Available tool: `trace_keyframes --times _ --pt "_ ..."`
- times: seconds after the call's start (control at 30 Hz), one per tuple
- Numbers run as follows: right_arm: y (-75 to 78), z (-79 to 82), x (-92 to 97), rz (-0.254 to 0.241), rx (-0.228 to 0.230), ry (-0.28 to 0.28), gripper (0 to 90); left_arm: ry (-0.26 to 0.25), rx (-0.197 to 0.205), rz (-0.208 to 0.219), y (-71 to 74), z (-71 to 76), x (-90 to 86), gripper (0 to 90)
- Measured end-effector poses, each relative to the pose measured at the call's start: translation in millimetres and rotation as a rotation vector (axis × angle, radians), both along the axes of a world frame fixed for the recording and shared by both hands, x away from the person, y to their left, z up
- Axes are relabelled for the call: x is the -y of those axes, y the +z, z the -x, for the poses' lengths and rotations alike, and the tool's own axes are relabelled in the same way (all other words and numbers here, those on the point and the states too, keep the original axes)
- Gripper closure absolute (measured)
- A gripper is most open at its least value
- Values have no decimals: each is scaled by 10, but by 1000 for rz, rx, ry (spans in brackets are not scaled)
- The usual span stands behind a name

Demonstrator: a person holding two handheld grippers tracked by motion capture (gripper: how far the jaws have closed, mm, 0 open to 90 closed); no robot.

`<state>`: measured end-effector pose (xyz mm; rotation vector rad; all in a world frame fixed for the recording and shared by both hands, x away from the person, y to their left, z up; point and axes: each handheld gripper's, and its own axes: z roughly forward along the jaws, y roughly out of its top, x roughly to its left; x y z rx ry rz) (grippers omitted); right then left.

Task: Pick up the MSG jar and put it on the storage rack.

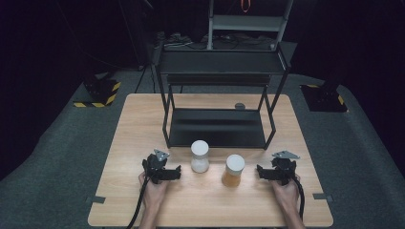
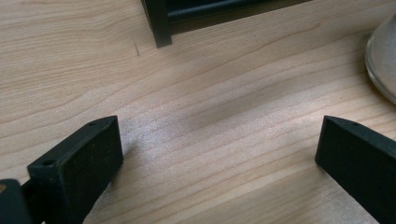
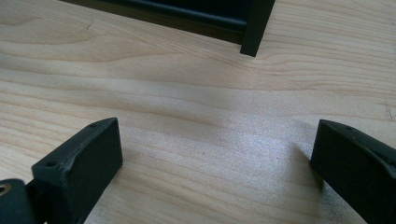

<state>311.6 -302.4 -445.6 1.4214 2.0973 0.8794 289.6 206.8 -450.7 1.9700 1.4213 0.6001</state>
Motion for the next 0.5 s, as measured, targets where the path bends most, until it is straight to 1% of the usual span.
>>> trace_keyframes --times 0.37,0.4,0.5 --pt "0 -1 1 0 0 0 14 -8 0 4 -1 5 -5 11" --pt "1 -1 0 0 0 0 14 -19 -2 5 0 1 -18 9" --pt "1 -1 0 0 0 0 14 -29 -9 1 16 -2 -19 5"
